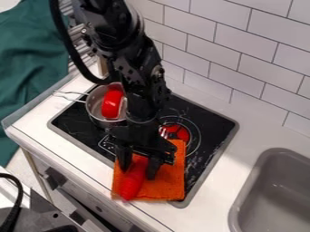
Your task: Deplacer la fourchette au dessous de l objet orange
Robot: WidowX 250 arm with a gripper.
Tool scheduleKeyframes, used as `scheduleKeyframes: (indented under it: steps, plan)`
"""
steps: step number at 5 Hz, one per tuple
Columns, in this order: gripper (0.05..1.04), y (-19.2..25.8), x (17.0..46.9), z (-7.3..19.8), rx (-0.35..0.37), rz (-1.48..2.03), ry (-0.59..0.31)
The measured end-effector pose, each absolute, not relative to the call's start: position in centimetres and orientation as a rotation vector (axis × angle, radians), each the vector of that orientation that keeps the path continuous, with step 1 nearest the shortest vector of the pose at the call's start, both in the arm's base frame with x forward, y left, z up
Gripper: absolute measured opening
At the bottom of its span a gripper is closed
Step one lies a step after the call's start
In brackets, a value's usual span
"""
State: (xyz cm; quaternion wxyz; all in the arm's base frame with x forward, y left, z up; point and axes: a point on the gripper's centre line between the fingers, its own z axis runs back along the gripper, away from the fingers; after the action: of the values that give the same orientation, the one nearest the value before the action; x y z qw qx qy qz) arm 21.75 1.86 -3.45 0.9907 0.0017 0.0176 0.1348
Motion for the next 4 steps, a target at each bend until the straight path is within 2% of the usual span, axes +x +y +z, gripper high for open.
scheduleKeyframes:
  steps: [1, 2, 4]
  plan:
    - [0.381, 2.03, 21.79, -3.68, 0.001, 0.27, 0.042]
    - [0.316, 2.07, 21.85, -3.67, 0.001, 0.271, 0.04]
    - [0.316, 2.15, 21.87, -3.72, 0.001, 0.268, 0.04]
